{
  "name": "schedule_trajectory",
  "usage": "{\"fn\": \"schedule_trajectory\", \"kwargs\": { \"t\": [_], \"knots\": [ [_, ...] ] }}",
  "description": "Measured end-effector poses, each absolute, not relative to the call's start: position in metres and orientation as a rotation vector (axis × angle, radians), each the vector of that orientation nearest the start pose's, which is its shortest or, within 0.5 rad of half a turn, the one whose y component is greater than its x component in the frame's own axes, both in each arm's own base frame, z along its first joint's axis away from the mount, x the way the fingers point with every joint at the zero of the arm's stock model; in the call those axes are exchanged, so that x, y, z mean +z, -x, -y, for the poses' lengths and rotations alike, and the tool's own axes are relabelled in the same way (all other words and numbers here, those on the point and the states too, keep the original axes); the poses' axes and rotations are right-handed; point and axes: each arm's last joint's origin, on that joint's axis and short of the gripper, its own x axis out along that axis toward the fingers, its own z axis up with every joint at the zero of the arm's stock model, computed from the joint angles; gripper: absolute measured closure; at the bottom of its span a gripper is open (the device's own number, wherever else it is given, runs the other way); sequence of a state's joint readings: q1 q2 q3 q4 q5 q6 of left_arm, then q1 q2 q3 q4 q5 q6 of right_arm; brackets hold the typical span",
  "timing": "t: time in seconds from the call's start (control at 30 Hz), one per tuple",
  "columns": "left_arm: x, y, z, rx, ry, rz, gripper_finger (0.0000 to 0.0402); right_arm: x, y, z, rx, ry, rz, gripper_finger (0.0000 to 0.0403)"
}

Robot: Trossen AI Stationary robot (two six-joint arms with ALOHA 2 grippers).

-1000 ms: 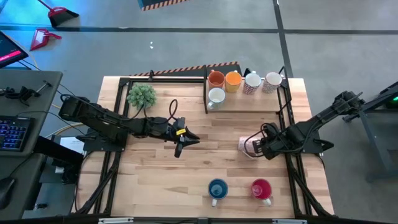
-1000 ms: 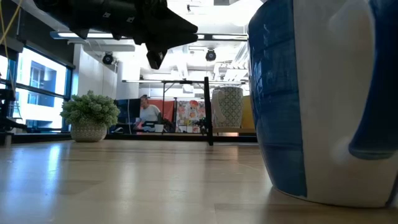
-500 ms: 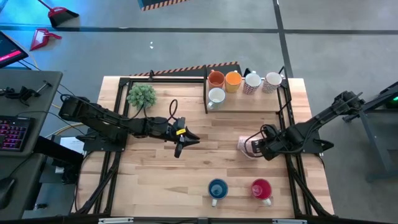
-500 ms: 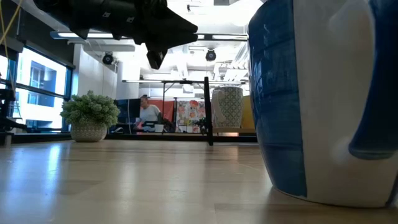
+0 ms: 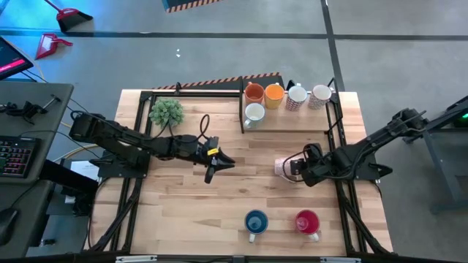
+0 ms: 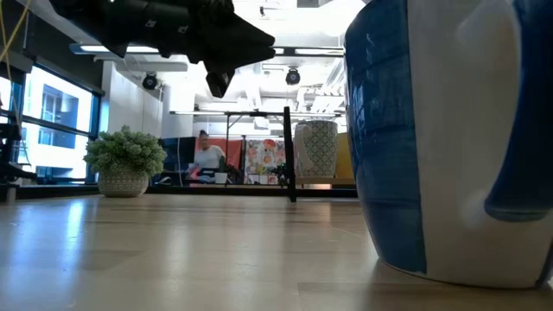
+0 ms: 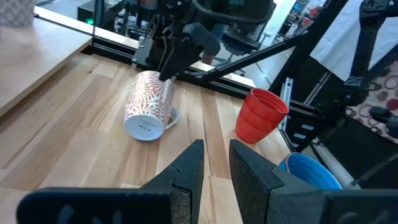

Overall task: Place coffee mugs
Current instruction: Put the orange patterned mug on the shelf

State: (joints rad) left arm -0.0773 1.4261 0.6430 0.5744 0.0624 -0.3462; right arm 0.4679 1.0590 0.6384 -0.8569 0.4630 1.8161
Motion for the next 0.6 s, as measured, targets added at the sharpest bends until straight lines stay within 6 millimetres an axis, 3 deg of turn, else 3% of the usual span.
{"fn": "schedule_trajectory", "kwargs": {
  "t": [0.6],
  "knots": [
    [0.217, -0.291, 0.009, -0.181, 0.373, -0.233, 0.0337, 0.184, -0.19, -0.073, -0.866, -1.054, -0.633, 0.0284]
  ]
}}
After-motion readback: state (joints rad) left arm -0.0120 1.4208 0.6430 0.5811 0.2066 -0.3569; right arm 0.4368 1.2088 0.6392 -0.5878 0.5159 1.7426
